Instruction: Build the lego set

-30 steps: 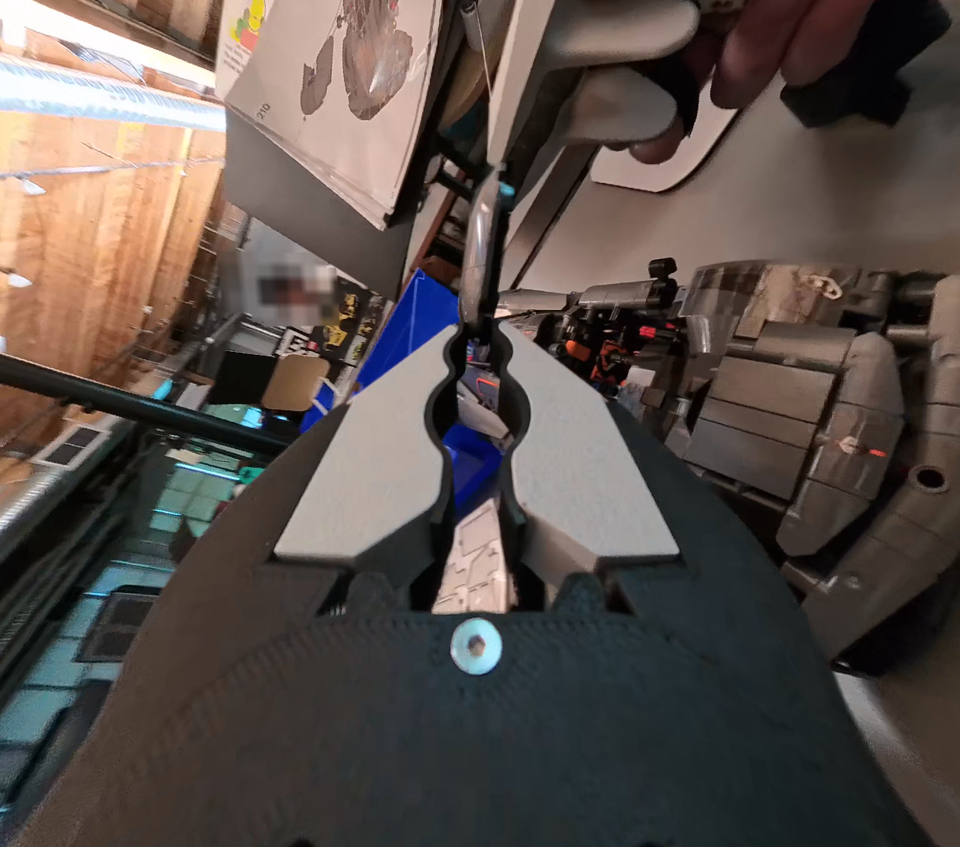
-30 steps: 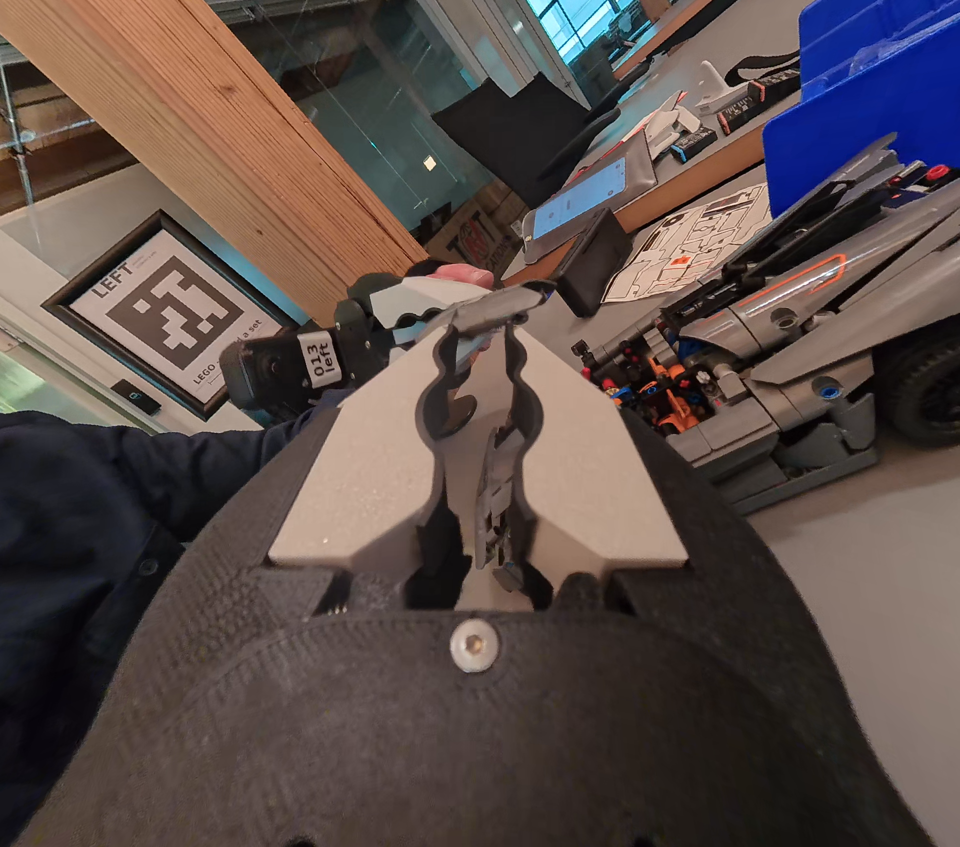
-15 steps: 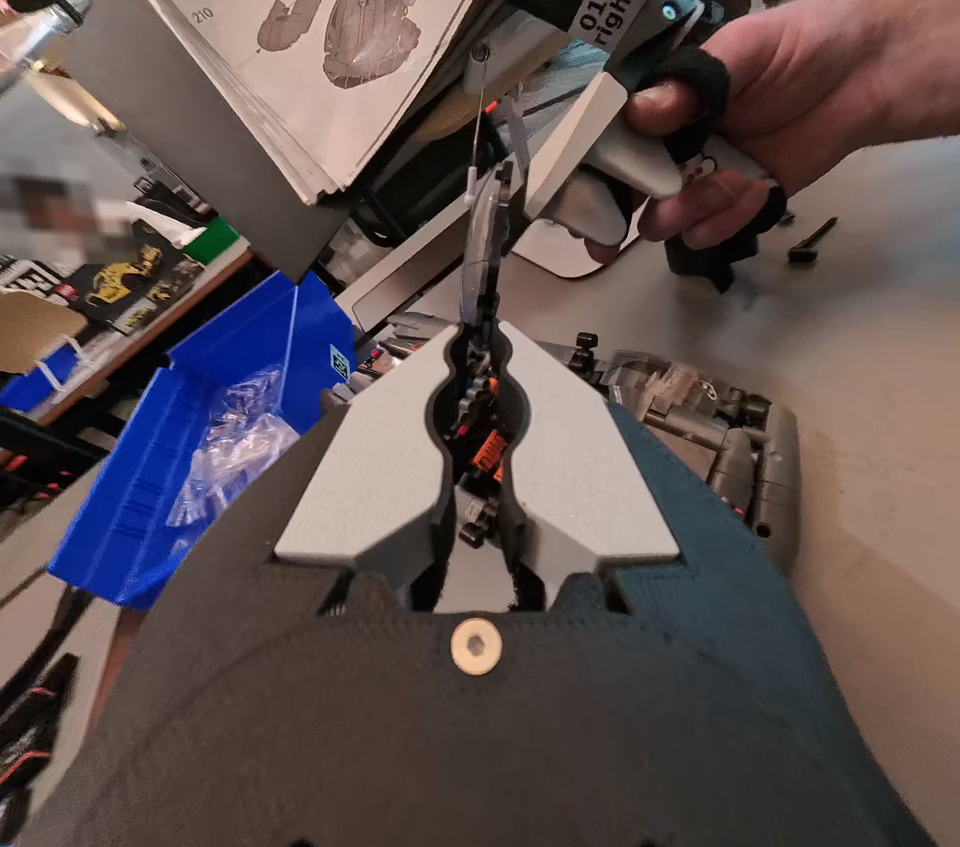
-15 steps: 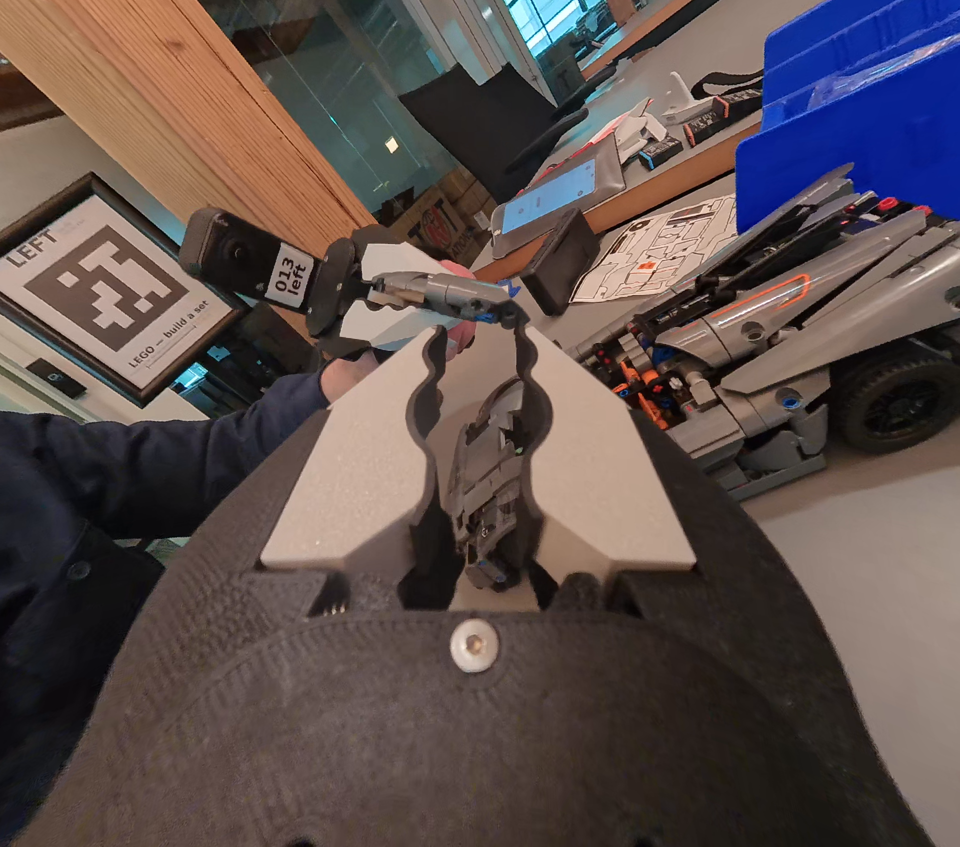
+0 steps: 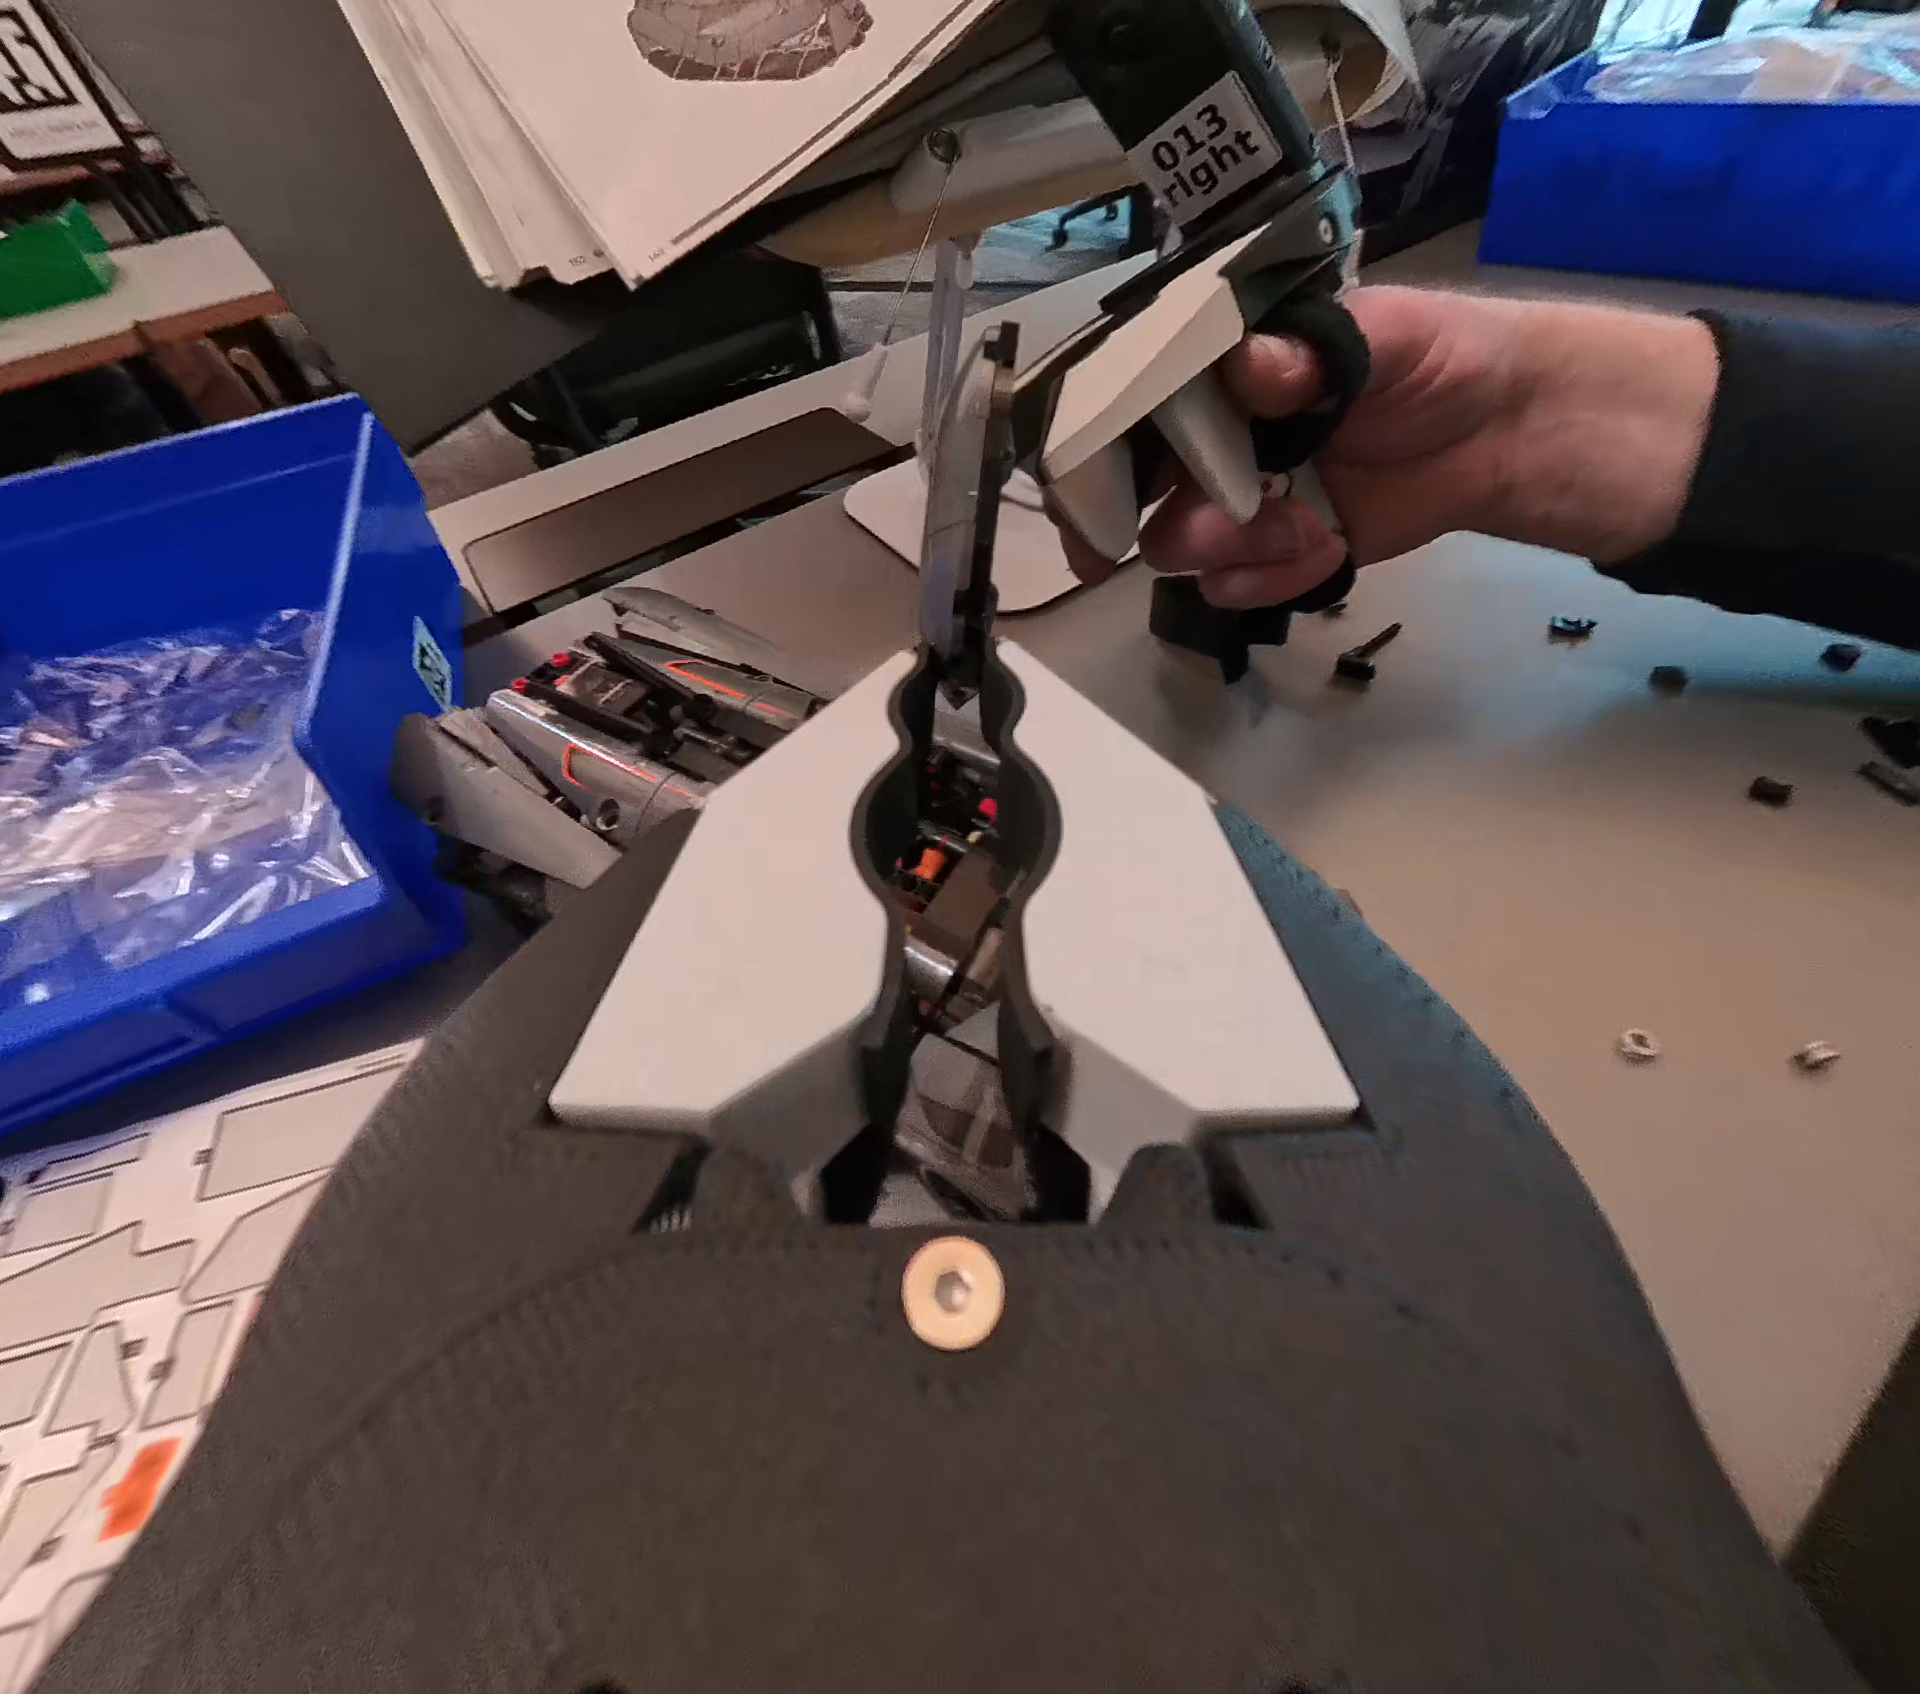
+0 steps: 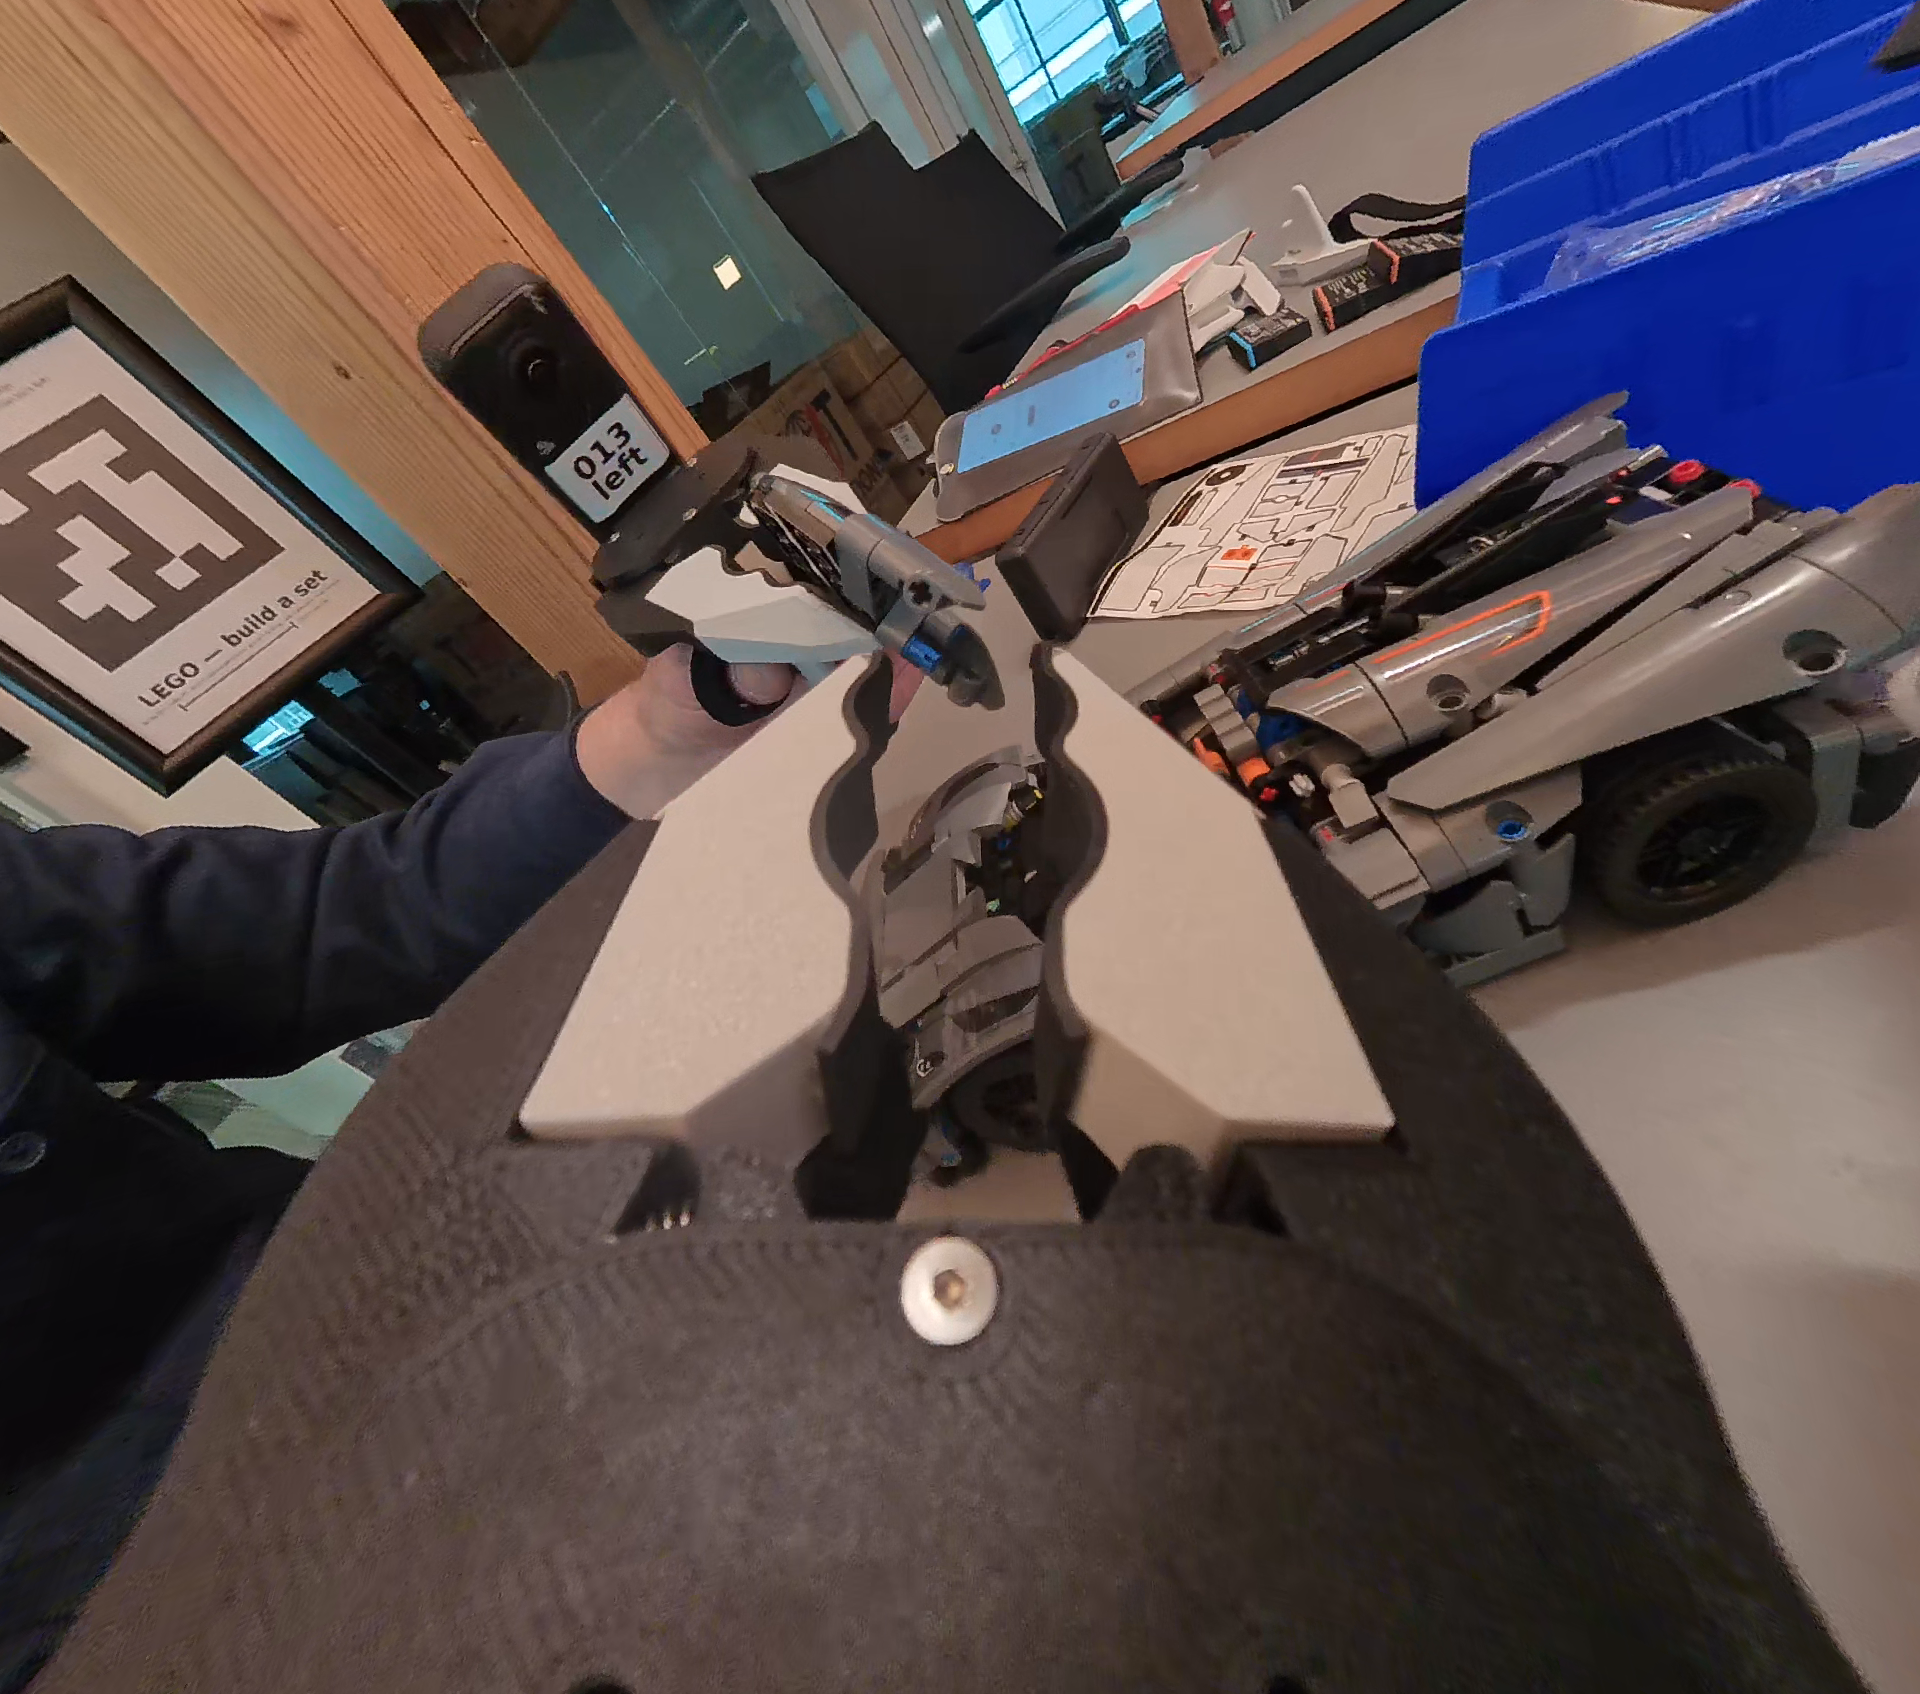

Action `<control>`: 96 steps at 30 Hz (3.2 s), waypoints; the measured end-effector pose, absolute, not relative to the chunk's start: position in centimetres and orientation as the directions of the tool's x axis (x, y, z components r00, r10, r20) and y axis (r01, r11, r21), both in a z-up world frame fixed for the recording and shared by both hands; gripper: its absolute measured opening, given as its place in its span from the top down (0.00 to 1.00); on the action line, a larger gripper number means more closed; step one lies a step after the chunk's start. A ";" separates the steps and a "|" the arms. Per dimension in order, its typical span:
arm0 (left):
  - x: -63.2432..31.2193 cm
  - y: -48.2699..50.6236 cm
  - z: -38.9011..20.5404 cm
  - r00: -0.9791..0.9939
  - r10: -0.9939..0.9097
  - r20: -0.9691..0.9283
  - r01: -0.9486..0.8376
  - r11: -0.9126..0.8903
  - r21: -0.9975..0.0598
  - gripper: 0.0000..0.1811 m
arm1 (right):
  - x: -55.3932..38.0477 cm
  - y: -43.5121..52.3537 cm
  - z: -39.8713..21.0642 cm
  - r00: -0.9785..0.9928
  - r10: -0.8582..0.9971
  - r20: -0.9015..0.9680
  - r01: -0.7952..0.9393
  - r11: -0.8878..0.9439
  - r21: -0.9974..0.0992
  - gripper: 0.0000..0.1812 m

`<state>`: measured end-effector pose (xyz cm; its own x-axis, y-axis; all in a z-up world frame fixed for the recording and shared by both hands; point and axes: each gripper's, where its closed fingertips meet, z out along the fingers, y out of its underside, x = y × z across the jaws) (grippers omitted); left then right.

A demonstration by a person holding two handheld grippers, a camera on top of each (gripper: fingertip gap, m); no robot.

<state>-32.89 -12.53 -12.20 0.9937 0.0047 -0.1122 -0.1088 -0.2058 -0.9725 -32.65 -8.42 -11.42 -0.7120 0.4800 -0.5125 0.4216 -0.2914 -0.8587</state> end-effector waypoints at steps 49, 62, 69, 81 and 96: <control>-31.7 -13.2 -12.8 0.963 -0.151 0.224 0.182 -0.249 -0.951 0.97 | -32.0 -8.9 -10.4 -0.769 0.488 -0.414 0.328 -0.255 -0.910 0.97; -32.2 -13.4 -12.3 0.968 -0.177 0.176 0.131 -0.240 -0.962 0.97 | -31.7 -8.9 -10.1 -0.780 0.491 -0.388 0.306 -0.242 -0.921 1.00; -32.0 -13.4 -12.4 0.964 -0.186 0.190 0.143 -0.240 -0.960 0.97 | -31.9 -9.1 -10.2 -0.775 0.526 -0.350 0.282 -0.207 -0.937 0.90; -31.6 -13.4 -12.3 0.957 -0.202 0.209 0.155 -0.250 -0.956 0.97 | -31.5 -9.8 -10.3 -0.795 0.521 -0.310 0.266 -0.160 -0.951 0.95; -31.5 -13.4 -11.8 0.963 -0.204 0.177 0.129 -0.231 -0.964 0.97 | -31.2 -9.7 -10.2 -0.802 0.495 -0.335 0.285 -0.175 -0.942 0.95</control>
